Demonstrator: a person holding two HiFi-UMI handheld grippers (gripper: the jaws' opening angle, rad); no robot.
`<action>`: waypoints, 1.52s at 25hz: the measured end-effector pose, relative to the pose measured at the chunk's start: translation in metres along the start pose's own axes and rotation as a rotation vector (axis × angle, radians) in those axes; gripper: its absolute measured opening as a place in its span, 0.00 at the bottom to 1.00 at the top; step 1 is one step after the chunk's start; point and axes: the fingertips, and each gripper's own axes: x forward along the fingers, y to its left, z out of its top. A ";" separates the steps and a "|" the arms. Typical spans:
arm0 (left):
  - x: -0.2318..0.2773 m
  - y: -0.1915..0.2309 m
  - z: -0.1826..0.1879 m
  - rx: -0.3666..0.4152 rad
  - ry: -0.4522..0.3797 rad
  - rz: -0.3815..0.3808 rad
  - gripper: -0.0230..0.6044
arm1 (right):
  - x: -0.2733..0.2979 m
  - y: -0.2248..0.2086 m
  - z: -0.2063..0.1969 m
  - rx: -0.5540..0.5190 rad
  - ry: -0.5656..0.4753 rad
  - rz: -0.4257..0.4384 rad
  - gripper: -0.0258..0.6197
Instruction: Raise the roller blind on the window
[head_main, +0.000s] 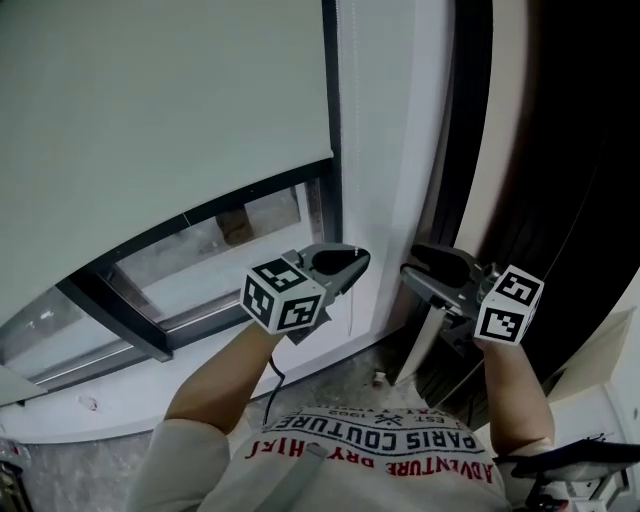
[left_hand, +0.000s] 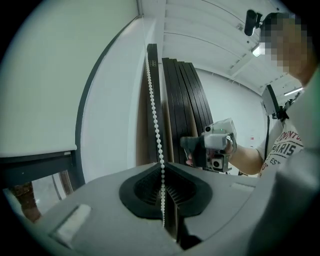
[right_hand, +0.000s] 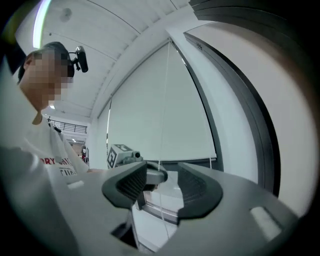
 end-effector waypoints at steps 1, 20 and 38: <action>0.001 0.001 -0.001 -0.002 0.002 -0.006 0.06 | 0.006 -0.003 0.011 0.003 -0.020 0.013 0.35; 0.007 0.019 -0.010 -0.033 0.070 -0.173 0.06 | 0.130 -0.010 0.131 -0.123 -0.037 0.076 0.09; 0.012 0.029 -0.012 0.090 0.087 -0.135 0.06 | 0.126 -0.020 0.128 -0.207 0.007 -0.112 0.07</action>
